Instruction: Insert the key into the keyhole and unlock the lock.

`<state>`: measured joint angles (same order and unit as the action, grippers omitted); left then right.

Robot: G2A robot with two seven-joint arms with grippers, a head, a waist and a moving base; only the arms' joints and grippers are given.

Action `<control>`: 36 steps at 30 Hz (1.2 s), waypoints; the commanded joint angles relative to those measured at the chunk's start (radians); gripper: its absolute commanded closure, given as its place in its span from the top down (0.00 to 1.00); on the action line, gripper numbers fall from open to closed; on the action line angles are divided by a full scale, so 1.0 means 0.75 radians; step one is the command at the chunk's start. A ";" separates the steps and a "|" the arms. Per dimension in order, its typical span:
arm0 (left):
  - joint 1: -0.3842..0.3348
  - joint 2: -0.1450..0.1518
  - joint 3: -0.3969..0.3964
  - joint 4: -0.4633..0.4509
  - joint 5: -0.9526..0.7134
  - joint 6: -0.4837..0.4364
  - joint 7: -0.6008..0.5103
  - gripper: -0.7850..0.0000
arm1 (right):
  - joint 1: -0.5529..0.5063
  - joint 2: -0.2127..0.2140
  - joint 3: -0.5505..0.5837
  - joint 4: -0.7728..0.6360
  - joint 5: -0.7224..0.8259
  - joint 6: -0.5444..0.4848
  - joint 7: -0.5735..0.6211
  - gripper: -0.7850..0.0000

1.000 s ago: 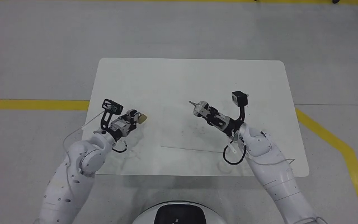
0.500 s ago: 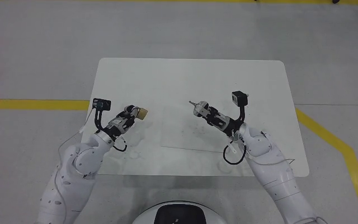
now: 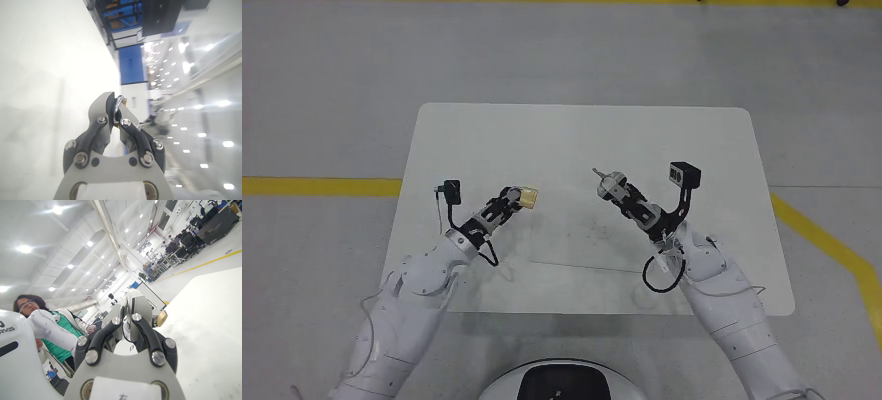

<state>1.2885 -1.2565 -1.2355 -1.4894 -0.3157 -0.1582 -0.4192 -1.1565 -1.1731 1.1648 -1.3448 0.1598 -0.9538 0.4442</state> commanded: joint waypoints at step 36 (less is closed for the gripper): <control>-0.411 -0.038 0.141 0.264 -0.616 0.414 -0.628 0.00 | 0.110 -0.082 -0.093 0.035 -0.327 0.238 -0.461 0.00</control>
<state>0.9867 -1.2850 -1.1306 -1.2969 -0.7797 0.1471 -0.8826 -1.0779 -1.2315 1.1014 -1.3190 -0.0768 -0.7776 0.1082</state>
